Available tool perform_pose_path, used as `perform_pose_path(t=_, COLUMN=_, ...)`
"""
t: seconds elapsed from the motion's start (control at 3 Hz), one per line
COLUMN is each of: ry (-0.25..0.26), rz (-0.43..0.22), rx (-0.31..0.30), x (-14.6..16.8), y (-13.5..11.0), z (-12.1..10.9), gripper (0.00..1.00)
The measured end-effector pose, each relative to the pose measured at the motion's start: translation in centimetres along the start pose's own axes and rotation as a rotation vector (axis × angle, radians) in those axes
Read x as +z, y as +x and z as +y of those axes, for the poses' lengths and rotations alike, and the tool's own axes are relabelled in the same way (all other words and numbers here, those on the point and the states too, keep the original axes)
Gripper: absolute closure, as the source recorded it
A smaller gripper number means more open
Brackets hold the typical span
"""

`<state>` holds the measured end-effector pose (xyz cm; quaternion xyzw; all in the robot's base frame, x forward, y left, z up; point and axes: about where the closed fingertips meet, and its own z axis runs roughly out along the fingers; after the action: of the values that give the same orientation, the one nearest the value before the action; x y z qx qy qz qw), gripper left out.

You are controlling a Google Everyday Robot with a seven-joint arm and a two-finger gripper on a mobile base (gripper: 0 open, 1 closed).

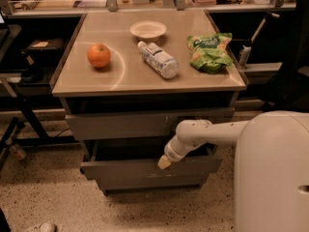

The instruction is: Open middle drawer

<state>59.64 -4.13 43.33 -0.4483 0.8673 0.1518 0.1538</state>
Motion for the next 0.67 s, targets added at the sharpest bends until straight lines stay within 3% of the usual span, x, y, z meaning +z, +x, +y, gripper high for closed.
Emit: perform_pose_path(t=0.67, ry=-0.005, rz=0.005, rx=0.013, x=-0.65, y=0.99, z=0.67, gripper=1.0)
